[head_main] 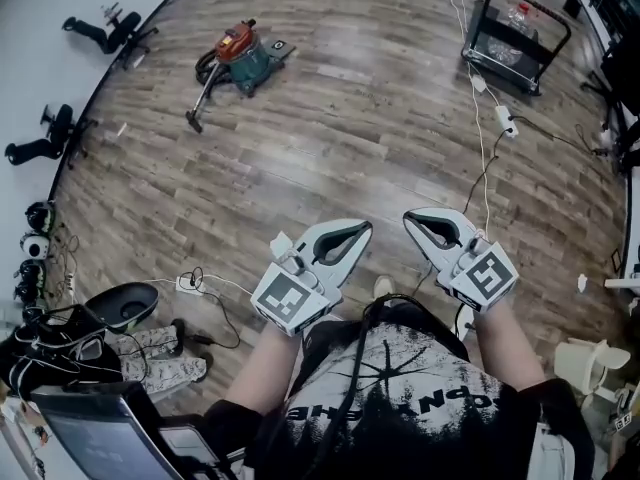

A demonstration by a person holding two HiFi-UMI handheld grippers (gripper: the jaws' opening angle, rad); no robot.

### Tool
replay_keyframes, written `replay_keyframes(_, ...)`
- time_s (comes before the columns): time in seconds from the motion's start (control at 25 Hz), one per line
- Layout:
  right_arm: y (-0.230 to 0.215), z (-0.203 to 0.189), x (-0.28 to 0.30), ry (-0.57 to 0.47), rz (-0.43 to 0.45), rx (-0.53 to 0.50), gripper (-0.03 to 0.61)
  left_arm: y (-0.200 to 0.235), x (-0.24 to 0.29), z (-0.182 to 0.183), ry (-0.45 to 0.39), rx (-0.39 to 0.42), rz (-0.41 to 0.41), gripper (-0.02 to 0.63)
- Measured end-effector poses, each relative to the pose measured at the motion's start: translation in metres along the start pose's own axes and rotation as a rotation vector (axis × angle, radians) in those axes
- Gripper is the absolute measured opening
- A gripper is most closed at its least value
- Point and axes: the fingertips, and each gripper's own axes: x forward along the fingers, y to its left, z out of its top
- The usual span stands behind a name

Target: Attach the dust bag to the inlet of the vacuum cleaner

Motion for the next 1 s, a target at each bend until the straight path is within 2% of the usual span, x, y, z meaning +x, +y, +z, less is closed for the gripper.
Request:
replay_keyframes(0.12,-0.019,0.002,0.004,-0.002,0.015,-0.002,0.008,0.016,0.01,-0.006,0.056,-0.024,0.034,-0.002)
replay_keyframes(0.32,-0.038,0.008,0.012,-0.011,0.032,0.01,0.008,0.033,0.015,-0.003,0.072,-0.034,0.073,-0.002)
replay_keyframes(0.6,-0.051,0.007,0.039,-0.009,0.041,0.011,0.008,0.058,0.015,-0.015,0.074,-0.049,0.072,-0.002)
replay_keyframes(0.68,-0.058,0.008,0.053,0.001,0.038,0.003,0.008,0.074,0.018,-0.009,0.037,-0.04,0.063,-0.002)
replay_keyframes(1.0,-0.096,0.034,0.132,0.01,0.019,-0.048,0.008,0.168,0.024,0.004,0.018,-0.033,0.027,-0.002)
